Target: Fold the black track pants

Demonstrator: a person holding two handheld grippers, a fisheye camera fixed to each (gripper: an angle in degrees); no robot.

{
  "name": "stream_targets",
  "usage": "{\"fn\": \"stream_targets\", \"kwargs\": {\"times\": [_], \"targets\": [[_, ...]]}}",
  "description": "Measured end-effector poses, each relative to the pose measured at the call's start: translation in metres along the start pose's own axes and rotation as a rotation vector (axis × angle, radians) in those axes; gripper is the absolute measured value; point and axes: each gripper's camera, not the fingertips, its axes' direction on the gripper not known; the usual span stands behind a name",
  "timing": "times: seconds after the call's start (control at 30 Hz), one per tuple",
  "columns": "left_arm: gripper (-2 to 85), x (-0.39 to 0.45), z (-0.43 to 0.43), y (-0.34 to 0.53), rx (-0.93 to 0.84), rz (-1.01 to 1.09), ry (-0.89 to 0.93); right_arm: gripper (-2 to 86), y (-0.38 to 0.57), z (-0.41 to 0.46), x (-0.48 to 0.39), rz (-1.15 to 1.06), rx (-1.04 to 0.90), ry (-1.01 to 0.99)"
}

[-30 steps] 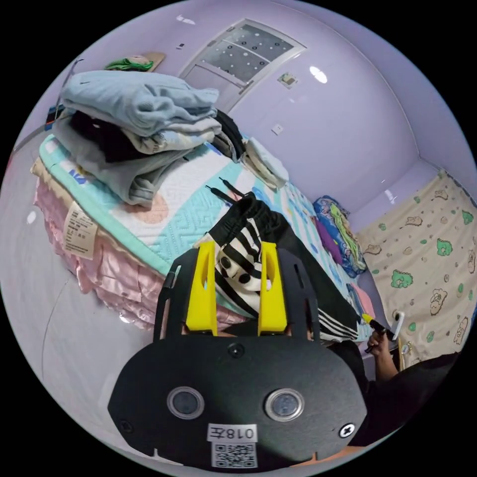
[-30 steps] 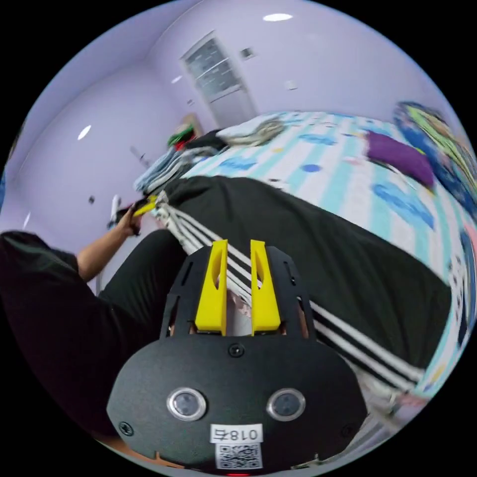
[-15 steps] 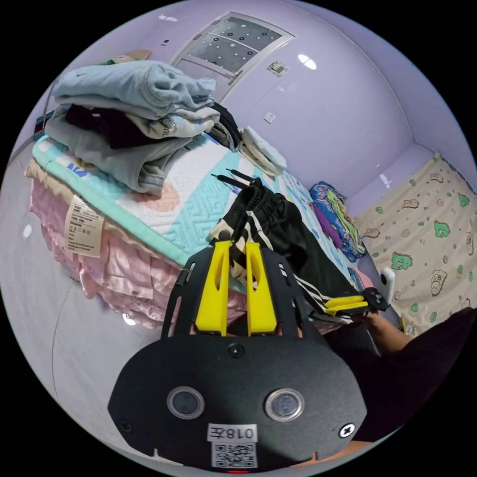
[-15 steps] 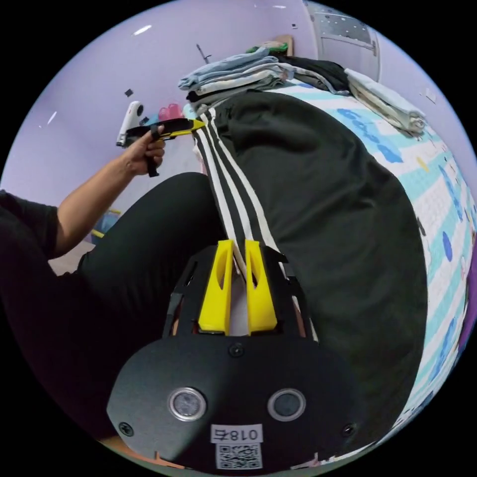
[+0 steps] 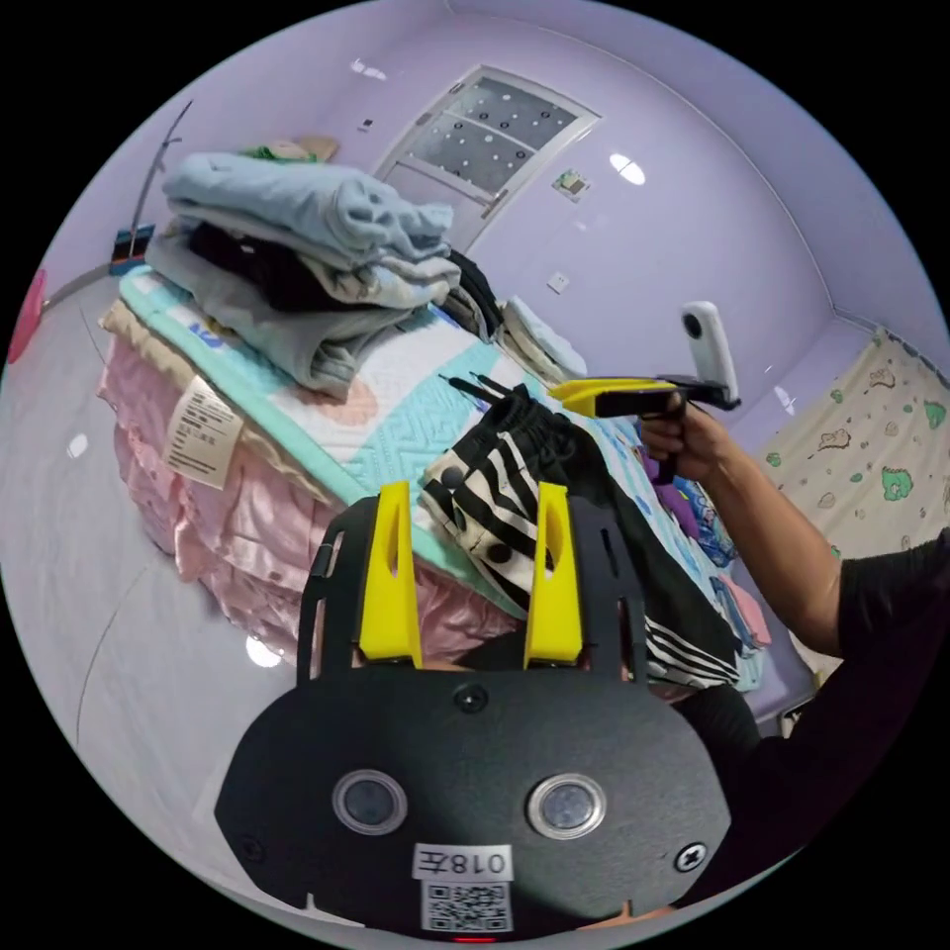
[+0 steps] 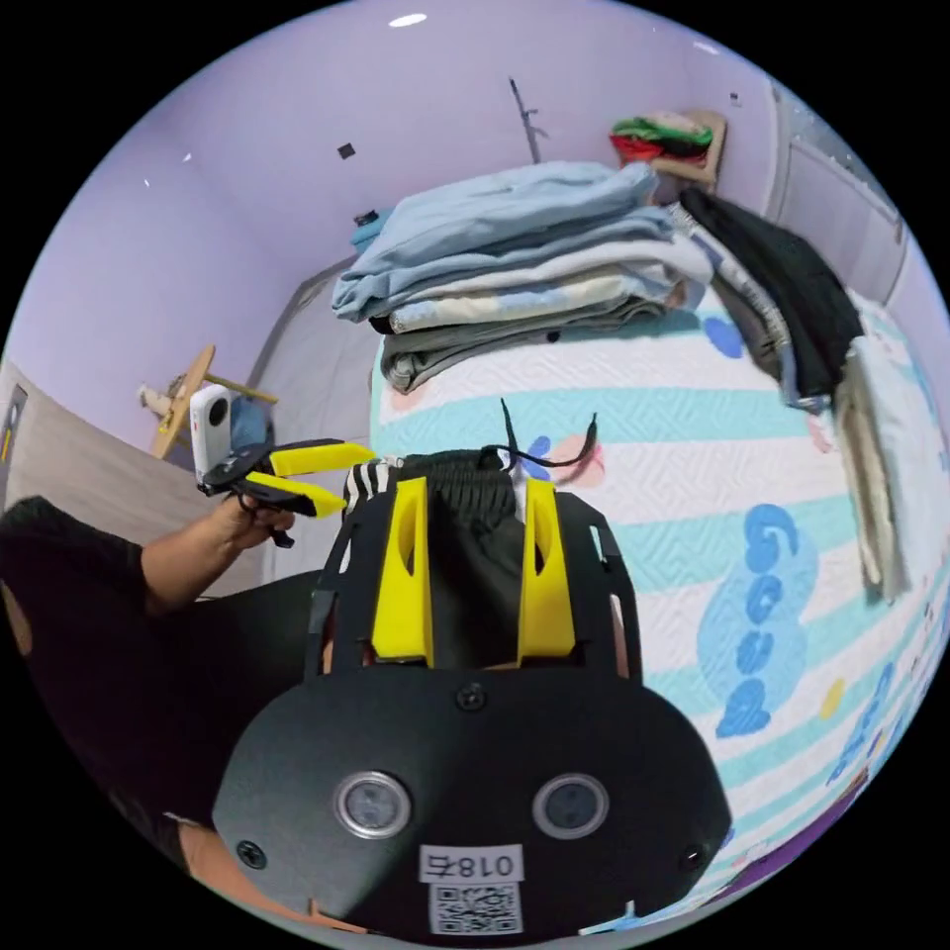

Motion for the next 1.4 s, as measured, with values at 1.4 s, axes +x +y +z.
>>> {"fn": "stream_targets", "kwargs": {"times": [1.4], "targets": [[10.8,0.494,0.149,0.017,-0.318,0.602,0.513,7.4,0.639,-0.252,-0.192,1.164,0.608,0.649]]}}
